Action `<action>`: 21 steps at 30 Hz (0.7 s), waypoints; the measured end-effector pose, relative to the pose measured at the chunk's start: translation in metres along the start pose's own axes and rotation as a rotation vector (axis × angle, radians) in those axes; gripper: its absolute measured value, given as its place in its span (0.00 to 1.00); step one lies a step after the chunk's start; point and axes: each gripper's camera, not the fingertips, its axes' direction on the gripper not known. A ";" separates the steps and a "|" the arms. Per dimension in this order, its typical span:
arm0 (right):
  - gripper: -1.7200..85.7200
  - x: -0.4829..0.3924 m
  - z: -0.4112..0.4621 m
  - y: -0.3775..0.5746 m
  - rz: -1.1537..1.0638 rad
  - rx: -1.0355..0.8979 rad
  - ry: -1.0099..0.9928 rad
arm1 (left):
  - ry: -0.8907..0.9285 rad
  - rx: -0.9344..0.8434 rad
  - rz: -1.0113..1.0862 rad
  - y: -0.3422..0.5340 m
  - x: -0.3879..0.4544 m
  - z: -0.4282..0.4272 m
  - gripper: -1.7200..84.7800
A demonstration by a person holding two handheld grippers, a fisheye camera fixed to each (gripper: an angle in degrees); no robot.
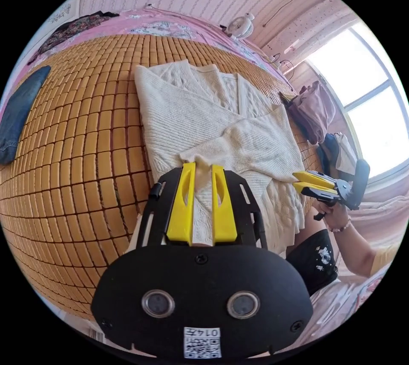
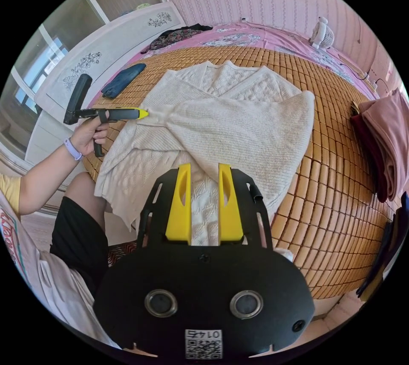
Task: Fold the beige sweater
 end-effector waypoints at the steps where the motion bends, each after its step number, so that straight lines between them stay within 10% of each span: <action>1: 0.13 0.001 -0.001 0.004 0.004 -0.002 0.008 | -0.021 0.005 0.013 -0.002 0.005 -0.003 0.05; 7: 0.12 0.013 -0.013 0.019 0.029 0.032 0.038 | -0.038 0.214 0.063 0.007 0.028 -0.085 0.01; 21: 0.14 0.080 -0.019 -0.053 0.072 0.124 0.128 | -0.039 0.056 -0.080 -0.010 -0.031 -0.074 0.06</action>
